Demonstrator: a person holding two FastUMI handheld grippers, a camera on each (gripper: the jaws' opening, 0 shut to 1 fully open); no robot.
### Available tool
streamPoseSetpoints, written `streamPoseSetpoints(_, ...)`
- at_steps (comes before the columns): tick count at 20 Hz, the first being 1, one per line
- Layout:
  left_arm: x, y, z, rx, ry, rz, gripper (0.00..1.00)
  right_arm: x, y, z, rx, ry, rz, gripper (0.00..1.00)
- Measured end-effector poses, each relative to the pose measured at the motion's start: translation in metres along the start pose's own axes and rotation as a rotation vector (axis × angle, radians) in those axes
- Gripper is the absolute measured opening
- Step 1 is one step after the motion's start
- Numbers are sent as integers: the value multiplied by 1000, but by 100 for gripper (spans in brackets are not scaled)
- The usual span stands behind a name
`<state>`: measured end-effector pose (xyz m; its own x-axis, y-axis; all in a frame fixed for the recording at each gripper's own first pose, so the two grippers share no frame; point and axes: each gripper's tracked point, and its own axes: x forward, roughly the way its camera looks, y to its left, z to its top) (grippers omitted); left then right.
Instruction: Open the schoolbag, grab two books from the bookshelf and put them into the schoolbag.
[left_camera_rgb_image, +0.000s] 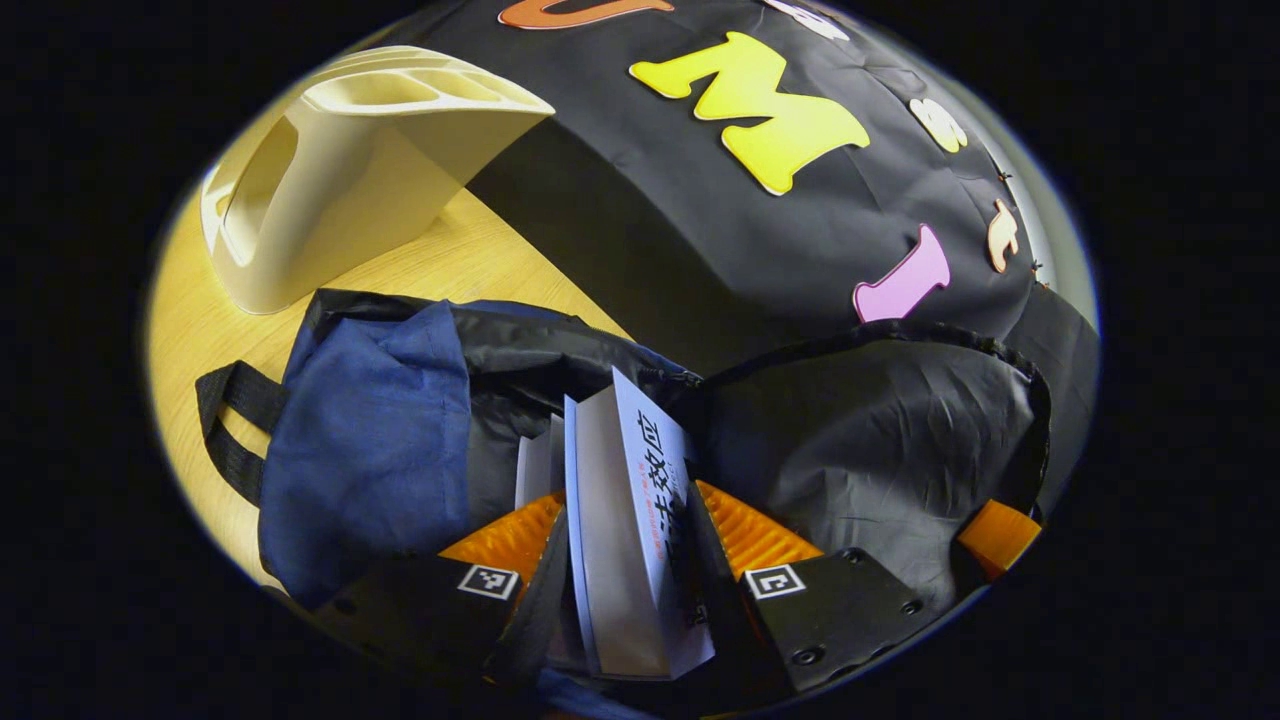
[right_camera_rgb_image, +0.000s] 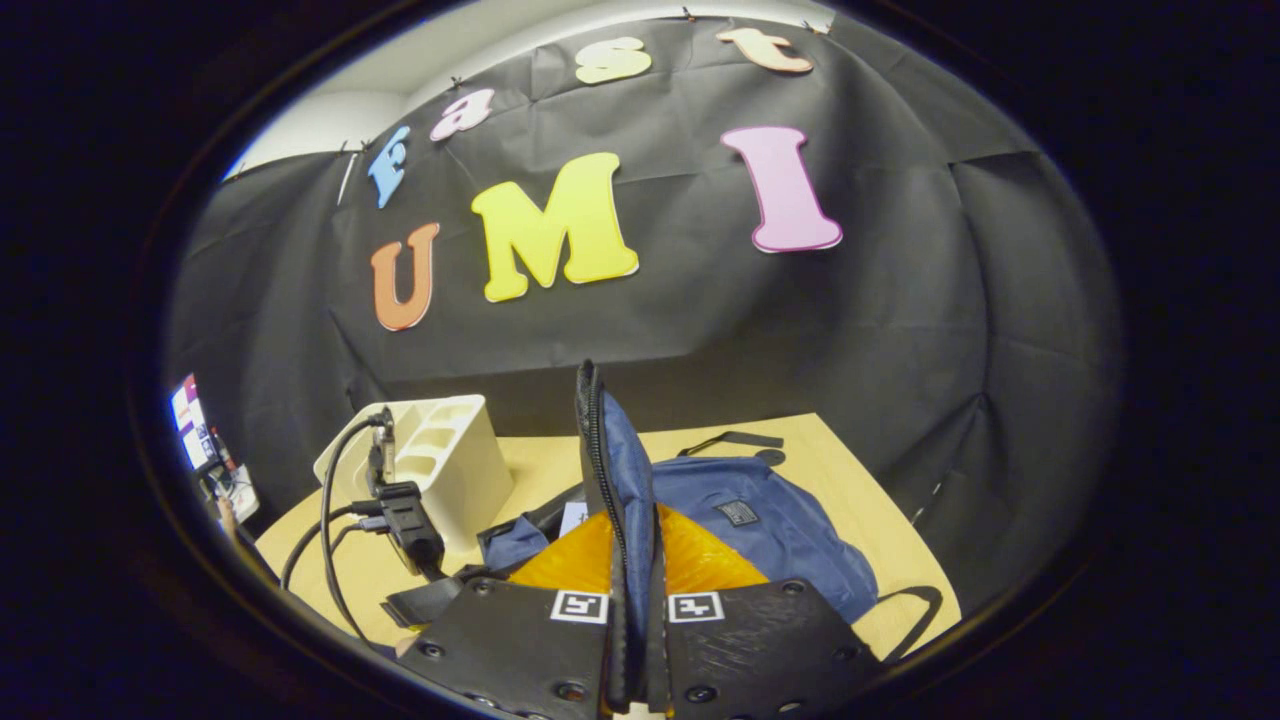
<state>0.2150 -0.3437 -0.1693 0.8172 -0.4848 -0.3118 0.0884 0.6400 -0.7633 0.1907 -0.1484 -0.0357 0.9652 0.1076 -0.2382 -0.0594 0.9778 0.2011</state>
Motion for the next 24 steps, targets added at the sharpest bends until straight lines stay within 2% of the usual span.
streamPoseSetpoints(5,-8,5,-1,76,30,18,74,-2,-4,-7,-4,25,-35,7)
streamPoseSetpoints(7,-8,24,-2,135,55,103,77,-1,-4,-14,0,35,-48,8)
streamPoseSetpoints(8,-11,26,-8,136,67,97,74,-2,-4,-18,1,44,-57,8)
streamPoseSetpoints(9,-12,25,-6,121,68,90,94,0,-3,-20,3,45,-64,8)
streamPoseSetpoints(11,-19,27,-7,109,97,85,97,-1,0,-25,7,60,-69,12)
streamPoseSetpoints(14,-31,31,-5,150,103,102,98,-7,-1,-27,1,63,-99,12)
streamPoseSetpoints(15,-35,33,-3,169,100,109,98,-10,-3,-28,-10,61,-116,21)
streamPoseSetpoints(16,-40,35,-1,182,98,118,98,-11,-2,-29,-18,65,-129,23)
streamPoseSetpoints(21,-64,48,9,206,83,162,97,-24,0,-38,-35,71,-172,24)
streamPoseSetpoints(23,-75,48,15,223,71,166,97,-28,1,-39,-29,73,-189,37)
streamPoseSetpoints(24,-81,49,16,223,69,166,97,-31,0,-39,-30,72,-200,39)
